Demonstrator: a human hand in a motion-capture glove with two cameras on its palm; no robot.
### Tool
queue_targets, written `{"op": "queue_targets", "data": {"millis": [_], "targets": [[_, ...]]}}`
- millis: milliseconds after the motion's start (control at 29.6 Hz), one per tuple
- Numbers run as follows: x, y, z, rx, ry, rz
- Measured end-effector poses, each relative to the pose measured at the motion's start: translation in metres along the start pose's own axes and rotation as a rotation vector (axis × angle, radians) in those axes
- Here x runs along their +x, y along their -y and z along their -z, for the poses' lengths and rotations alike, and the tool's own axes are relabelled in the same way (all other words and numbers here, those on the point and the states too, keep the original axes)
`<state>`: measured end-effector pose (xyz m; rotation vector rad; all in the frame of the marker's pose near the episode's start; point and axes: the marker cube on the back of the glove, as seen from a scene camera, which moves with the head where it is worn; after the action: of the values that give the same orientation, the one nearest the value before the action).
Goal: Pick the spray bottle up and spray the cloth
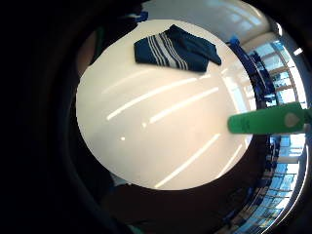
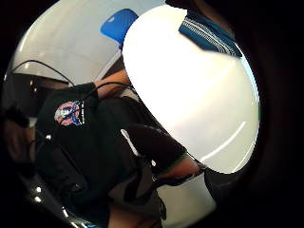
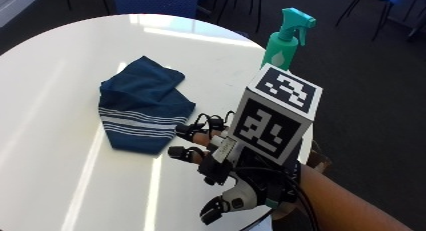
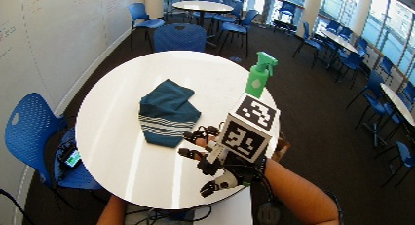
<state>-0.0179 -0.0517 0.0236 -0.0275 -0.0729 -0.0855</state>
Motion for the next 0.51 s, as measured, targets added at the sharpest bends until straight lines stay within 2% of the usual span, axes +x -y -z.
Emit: {"op": "queue_targets", "data": {"millis": [271,508], "targets": [[-0.018,0.02,-0.018,0.038,0.029,-0.061],[-0.016,0.052,-0.032,0.13,0.154,-0.25]]}}
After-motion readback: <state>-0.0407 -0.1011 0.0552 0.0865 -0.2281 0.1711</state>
